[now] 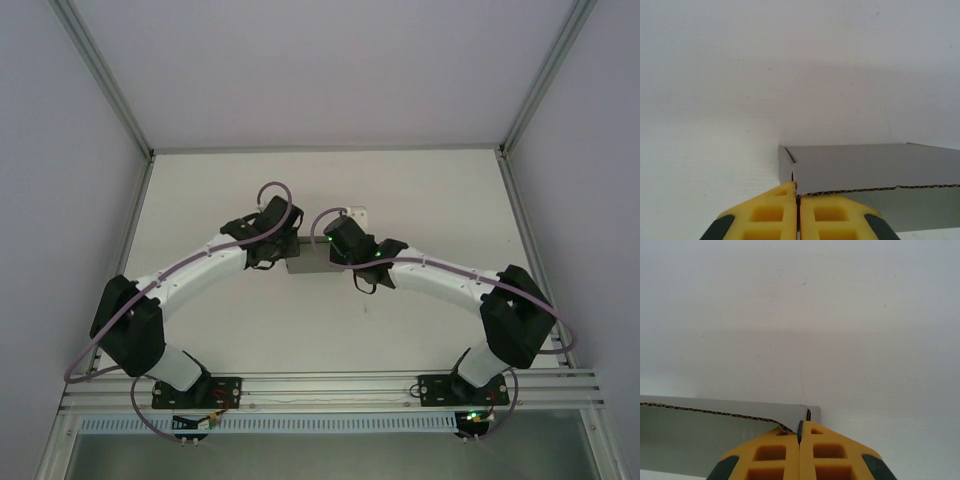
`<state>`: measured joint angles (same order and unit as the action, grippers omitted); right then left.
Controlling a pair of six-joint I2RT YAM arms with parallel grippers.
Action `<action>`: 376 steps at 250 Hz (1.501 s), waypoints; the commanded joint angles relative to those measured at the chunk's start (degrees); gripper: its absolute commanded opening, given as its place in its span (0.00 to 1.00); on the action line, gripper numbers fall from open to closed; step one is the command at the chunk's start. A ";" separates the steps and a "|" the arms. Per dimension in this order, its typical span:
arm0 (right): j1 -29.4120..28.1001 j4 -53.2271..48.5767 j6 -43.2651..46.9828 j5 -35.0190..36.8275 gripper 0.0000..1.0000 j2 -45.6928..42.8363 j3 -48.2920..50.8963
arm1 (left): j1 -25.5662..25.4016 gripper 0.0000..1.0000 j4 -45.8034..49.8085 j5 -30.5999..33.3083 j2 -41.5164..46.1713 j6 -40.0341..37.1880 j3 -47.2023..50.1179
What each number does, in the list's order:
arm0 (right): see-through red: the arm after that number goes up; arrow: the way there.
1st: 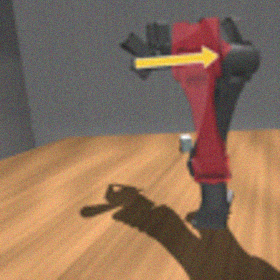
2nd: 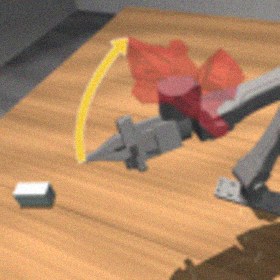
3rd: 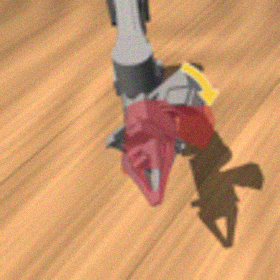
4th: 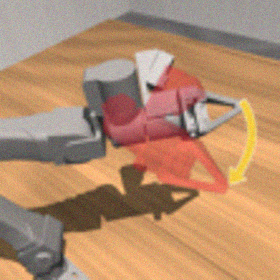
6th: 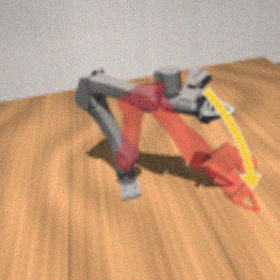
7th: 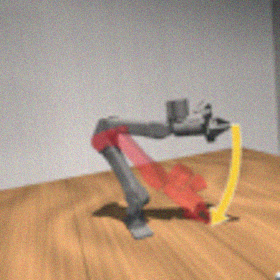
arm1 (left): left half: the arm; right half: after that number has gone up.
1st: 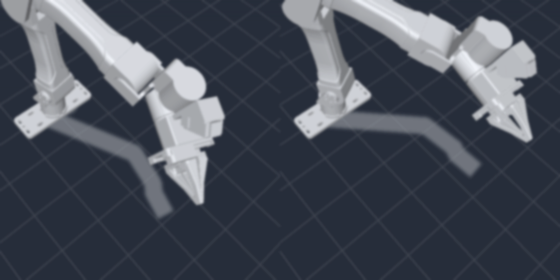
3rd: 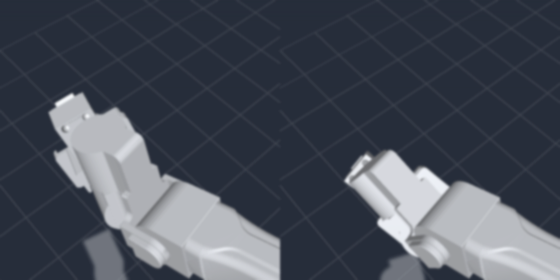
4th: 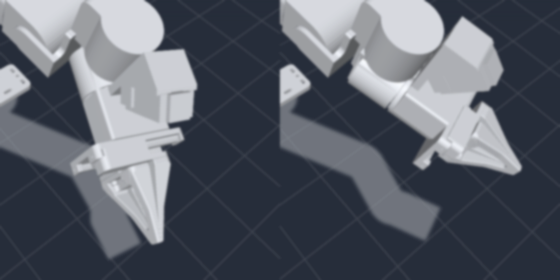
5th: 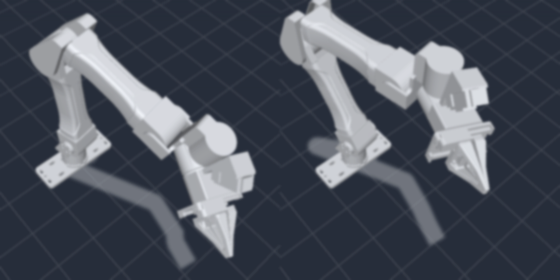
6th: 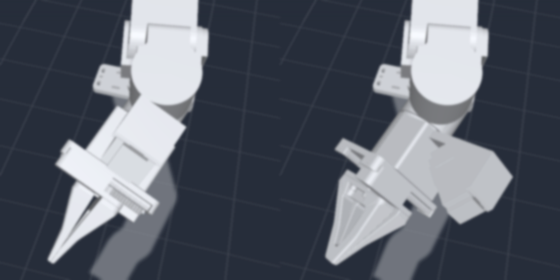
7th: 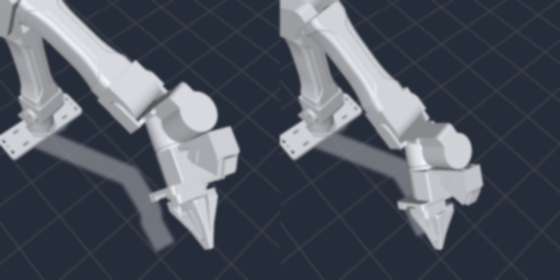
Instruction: Assemble paper box
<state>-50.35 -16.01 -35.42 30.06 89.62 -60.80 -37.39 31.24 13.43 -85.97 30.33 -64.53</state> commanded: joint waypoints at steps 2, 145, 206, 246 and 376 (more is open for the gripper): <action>-0.41 -8.17 -1.76 -2.76 0.00 2.33 3.31 | -1.02 0.07 2.71 -5.37 -2.56 1.31 4.68; -0.71 22.05 9.85 -5.41 0.00 -3.24 22.53 | -4.13 0.05 -13.32 -0.10 2.08 -6.63 21.59; -0.76 29.40 15.53 -7.52 0.00 -4.71 28.52 | -5.32 0.05 -19.89 2.65 3.71 -6.96 27.51; -0.77 28.31 14.58 -7.39 0.00 -2.29 26.64 | -6.12 0.05 -21.63 3.04 4.53 -6.44 29.24; -0.28 14.73 11.30 -11.62 0.41 -12.30 13.49 | -6.68 0.05 -21.60 3.90 5.57 -6.47 28.49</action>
<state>-50.68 4.23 -23.09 21.19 79.75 -43.05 -42.70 -3.77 23.27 -77.34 23.51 -39.20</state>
